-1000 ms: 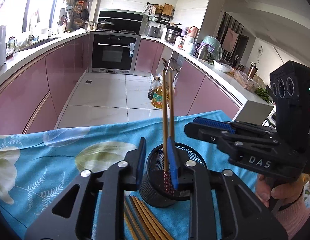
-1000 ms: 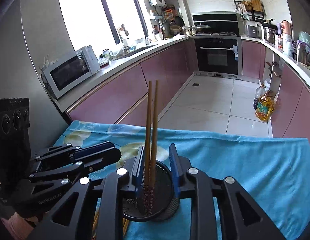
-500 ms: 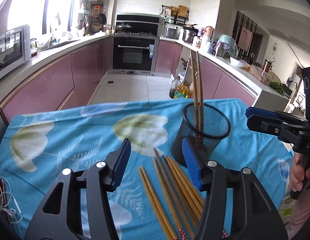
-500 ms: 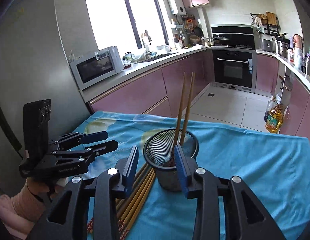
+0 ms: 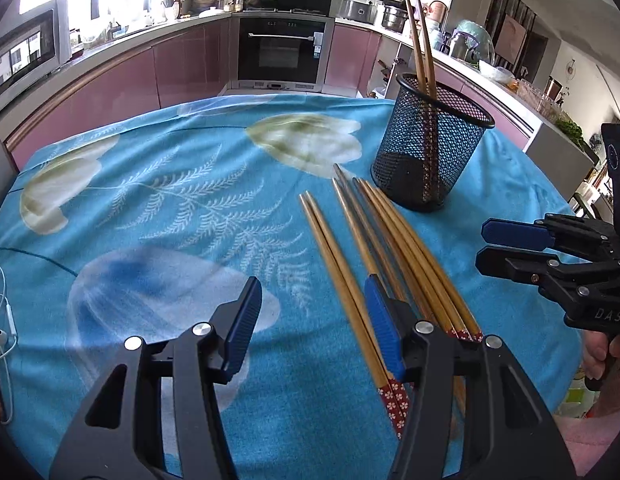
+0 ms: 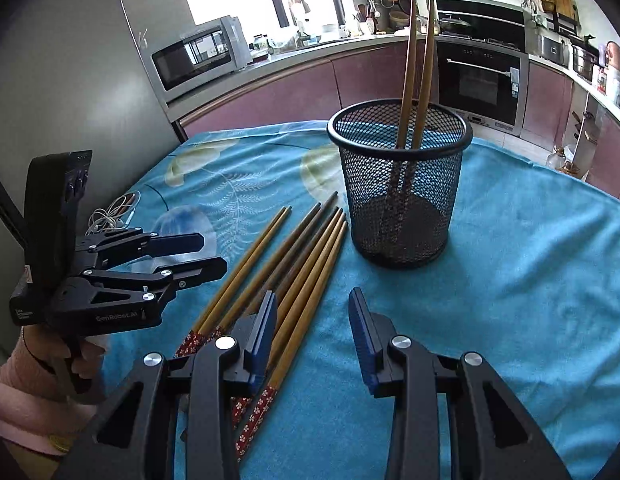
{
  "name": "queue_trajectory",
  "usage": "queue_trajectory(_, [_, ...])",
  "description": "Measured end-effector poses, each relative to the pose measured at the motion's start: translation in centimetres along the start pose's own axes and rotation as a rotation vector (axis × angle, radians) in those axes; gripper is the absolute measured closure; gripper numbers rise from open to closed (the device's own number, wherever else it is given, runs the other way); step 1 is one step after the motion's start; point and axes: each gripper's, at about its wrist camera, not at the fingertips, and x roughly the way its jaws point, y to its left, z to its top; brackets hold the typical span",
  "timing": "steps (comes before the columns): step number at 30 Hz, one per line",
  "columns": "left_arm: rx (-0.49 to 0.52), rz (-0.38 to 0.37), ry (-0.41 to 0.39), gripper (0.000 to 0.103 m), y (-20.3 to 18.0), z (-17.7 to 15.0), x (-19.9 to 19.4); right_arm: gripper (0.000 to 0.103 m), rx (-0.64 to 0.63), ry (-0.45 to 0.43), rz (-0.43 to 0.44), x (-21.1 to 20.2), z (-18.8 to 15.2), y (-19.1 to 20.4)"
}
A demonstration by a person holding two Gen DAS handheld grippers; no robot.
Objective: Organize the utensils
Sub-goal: 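Move the left tool back to the chopsticks while the right tool follows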
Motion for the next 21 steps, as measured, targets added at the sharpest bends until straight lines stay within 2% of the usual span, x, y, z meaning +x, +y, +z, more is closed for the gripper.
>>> queue_trajectory(21, [0.014,0.017,0.025,0.050,-0.7,-0.9,0.5,0.068,-0.016,0.053,-0.058,1.9,-1.2,0.6])
